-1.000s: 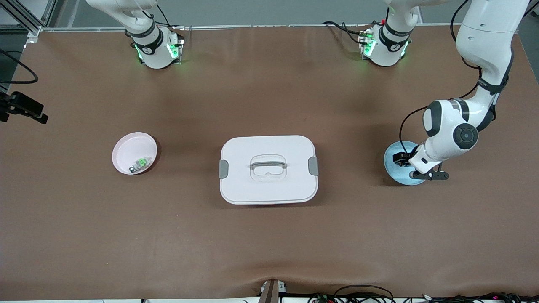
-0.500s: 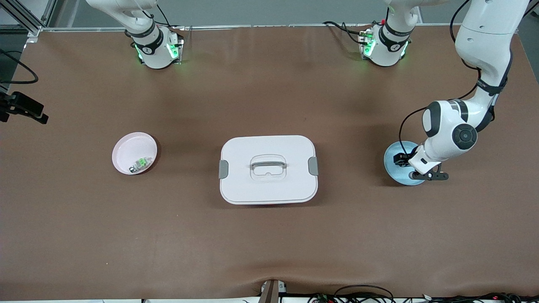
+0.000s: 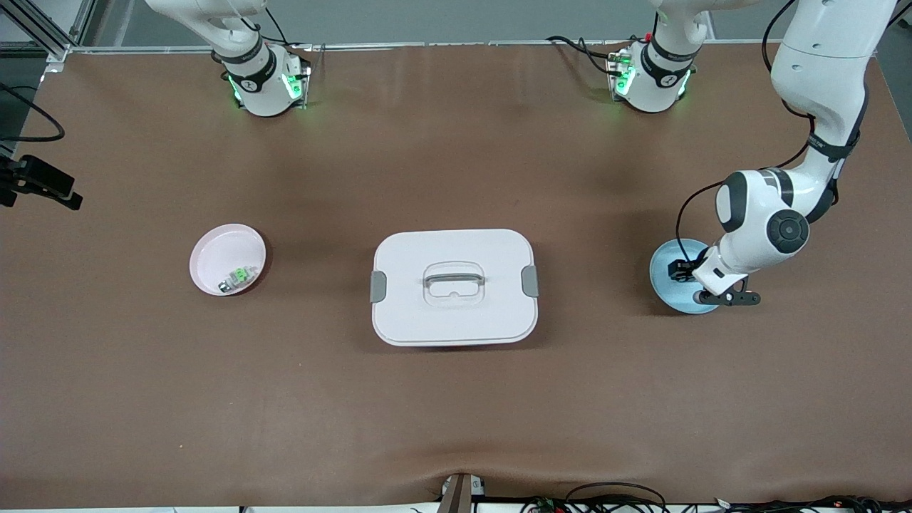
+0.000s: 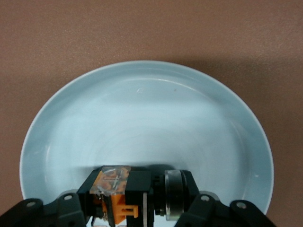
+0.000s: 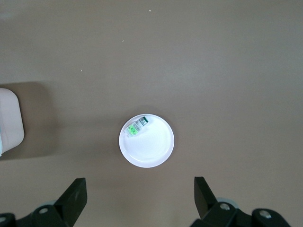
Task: Transfer orange switch to right arm and place
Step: 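Lift the orange switch and carry it toward the white box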
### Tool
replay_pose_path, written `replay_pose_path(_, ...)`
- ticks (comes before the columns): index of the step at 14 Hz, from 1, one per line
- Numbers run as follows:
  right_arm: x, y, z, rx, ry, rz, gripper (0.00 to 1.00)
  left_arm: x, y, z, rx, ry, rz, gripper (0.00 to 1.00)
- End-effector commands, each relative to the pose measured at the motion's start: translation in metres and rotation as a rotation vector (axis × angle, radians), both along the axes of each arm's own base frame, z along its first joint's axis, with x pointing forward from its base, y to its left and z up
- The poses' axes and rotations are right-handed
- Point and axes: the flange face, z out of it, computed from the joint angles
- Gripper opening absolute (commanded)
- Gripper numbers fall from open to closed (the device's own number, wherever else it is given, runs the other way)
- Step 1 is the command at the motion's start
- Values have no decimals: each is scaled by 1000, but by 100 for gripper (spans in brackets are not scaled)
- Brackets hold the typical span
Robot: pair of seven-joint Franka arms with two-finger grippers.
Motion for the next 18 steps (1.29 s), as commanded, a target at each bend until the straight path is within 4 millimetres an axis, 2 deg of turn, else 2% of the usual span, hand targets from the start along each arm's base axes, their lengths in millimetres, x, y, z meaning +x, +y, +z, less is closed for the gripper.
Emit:
replay_pose_path(1,0,2,3,14,-11,2,100,5,2,4,12,-13,9,15)
replay_pose_path(4,0,-1,2,14,-7,2,100,10,0,28,15,-42,53,15)
replay_pose_path(6,1,-1,3,15,-11,-1,100,7,0,50,22,-3,93,15)
replay_pose_path(10,1,2,6,18,-17,2,100,9,-6,124,41,95,167,15)
replay_pose_path(14,1,4,6,61,-20,-3,100,16,-45,208,65,192,256,15)
replay_pose_path(18,1,4,6,61,-20,-1,100,19,-93,278,-50,254,402,15)
